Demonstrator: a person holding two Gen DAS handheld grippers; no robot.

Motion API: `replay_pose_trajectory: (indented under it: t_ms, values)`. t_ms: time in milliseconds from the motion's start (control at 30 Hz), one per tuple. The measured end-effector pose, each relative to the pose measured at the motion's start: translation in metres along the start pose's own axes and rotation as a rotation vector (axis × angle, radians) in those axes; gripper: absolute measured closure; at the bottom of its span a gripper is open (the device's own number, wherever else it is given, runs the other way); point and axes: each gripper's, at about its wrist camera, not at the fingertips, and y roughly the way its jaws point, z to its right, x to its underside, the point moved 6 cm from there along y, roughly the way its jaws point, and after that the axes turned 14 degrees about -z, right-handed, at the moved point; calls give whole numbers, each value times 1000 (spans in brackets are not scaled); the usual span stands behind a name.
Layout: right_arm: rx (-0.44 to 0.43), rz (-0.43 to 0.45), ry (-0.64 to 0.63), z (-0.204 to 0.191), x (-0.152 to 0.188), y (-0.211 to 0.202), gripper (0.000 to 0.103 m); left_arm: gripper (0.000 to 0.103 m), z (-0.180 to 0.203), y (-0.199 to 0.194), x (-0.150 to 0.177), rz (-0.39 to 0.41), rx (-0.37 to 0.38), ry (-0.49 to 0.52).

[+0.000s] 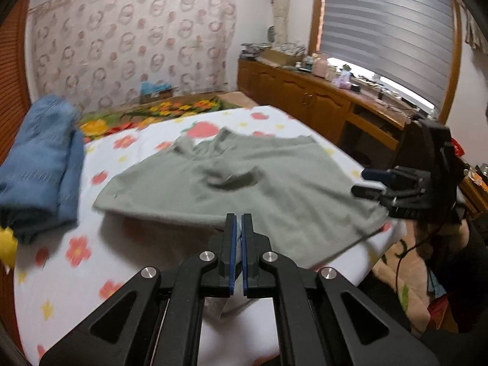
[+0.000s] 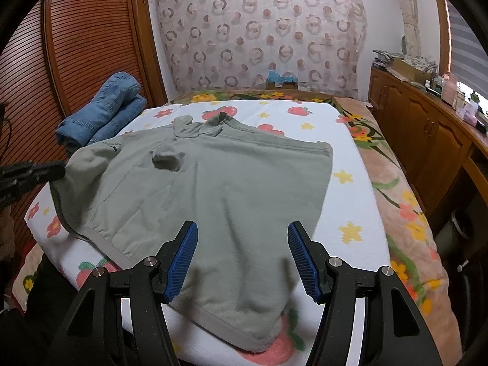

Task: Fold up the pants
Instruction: 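Grasp the sweatshirt side with the left gripper and fold it over the middle, then close the right gripper on the opposite side of the sweatshirt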

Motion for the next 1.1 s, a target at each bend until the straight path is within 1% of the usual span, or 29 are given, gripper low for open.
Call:
replay_pose_trajectory:
  t_ms: [100,167,333,433,533,567,600,667,700,800,833,867,933,1033,1100]
  values:
    - [2,2,9,3,2,-2,40,100,14,7,-22,6,14,30]
    - [4,4,15,6,4,-5,40,100,25,12,-36,9,49,41]
    - [15,9,27,12,7,-10,40,100,55,21,-58,8,96,81]
    - [19,11,37,12,9,-12,40,100,61,28,-65,5,69,73]
    - [20,12,44,12,11,-12,40,98,54,38,-64,-16,44,49]
    - [19,11,48,12,11,-11,40,89,51,42,-63,-26,36,45]
    - [18,11,52,12,11,-11,40,84,47,47,-62,-38,29,38]
    - [12,9,58,11,11,-9,40,65,37,52,-57,-52,25,18]
    - [8,9,59,11,11,-9,40,61,33,52,-54,-55,19,11]
    - [-6,7,52,7,8,-6,39,58,19,53,-43,-69,-14,-13]
    - [-11,4,47,4,6,-3,40,52,15,54,-39,-79,-18,-24]
    - [-18,2,41,0,4,-1,40,39,9,56,-34,-88,-17,-34]
    - [-32,-1,29,-5,-1,3,40,18,-1,57,-25,-91,-25,-55]
    - [-50,-4,2,-20,-7,10,40,18,-16,62,-9,-125,-23,-85]
    - [-60,-11,-17,-29,-10,15,40,18,-21,63,-1,-132,-36,-90]
